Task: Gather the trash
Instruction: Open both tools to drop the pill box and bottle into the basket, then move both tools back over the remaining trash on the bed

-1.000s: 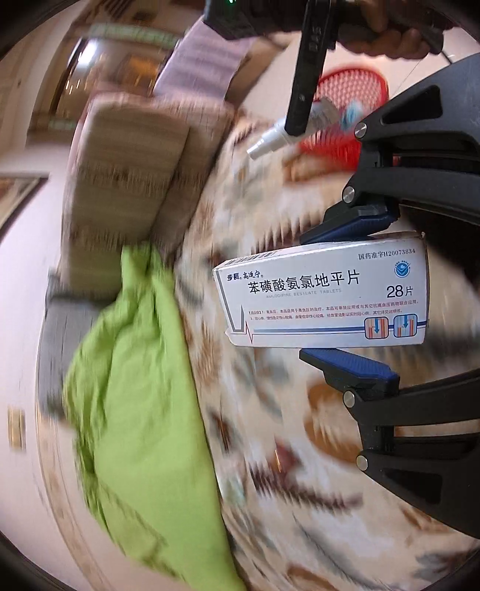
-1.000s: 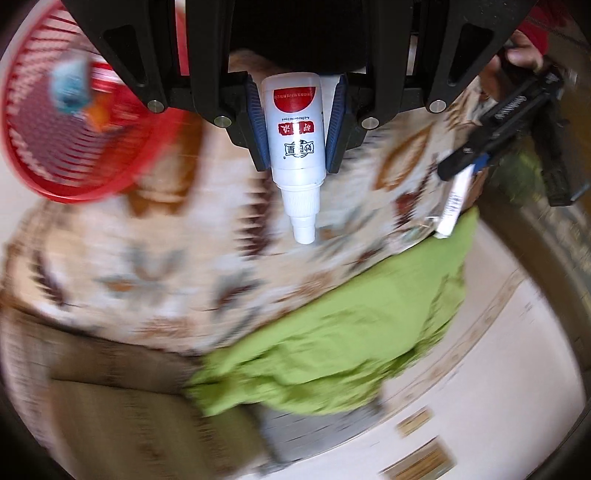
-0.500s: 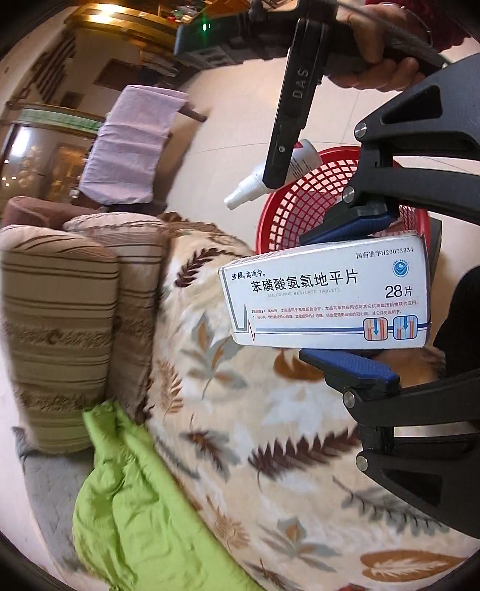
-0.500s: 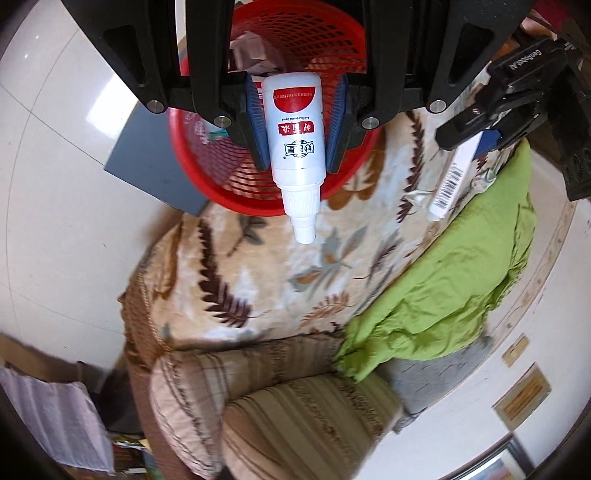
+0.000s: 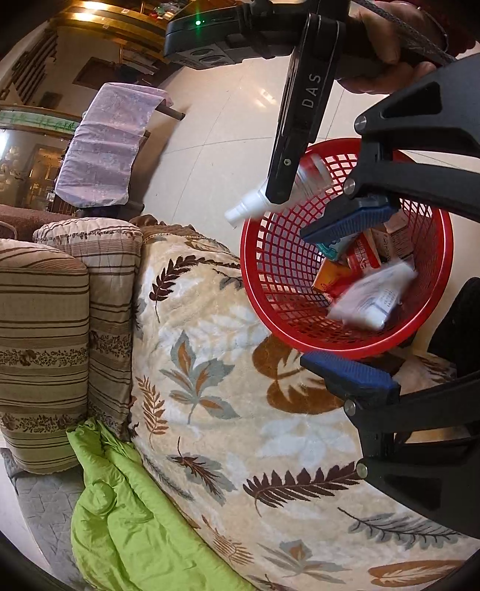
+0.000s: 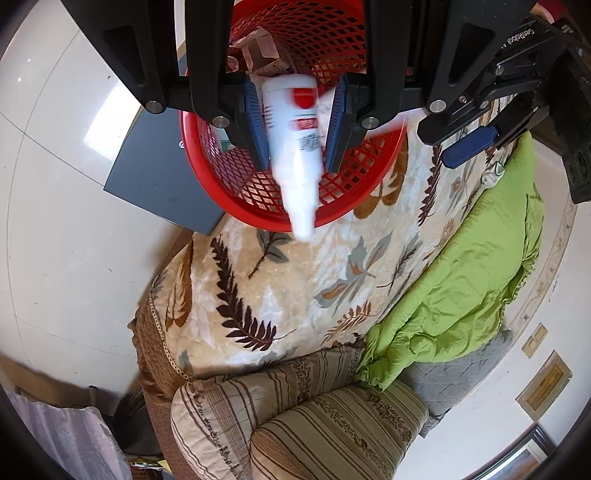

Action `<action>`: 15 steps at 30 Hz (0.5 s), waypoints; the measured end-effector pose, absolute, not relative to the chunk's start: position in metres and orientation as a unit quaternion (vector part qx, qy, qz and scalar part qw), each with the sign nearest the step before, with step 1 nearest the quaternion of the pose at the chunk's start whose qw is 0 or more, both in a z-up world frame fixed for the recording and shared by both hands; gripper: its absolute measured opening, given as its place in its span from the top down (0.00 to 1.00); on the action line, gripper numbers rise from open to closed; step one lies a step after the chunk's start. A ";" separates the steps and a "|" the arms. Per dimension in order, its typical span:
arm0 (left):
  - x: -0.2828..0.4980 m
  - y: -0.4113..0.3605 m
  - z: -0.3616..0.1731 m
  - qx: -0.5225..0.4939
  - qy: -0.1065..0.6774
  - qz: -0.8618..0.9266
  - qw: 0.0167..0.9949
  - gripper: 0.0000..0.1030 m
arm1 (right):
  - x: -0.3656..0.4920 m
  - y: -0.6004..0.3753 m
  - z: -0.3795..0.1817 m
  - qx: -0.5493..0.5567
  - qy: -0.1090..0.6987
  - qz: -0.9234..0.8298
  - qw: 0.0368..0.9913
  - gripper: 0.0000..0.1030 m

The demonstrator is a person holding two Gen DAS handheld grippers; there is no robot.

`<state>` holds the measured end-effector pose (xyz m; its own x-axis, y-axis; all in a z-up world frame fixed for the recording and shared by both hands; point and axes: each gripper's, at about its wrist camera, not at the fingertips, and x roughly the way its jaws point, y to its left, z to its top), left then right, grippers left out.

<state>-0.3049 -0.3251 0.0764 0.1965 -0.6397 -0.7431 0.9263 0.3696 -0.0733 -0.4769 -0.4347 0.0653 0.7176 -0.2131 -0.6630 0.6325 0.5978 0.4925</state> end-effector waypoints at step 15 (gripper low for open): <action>-0.308 -0.313 0.082 0.208 0.332 -0.513 0.764 0.32 | -0.476 -0.427 0.076 0.360 0.280 -0.257 0.852 0.66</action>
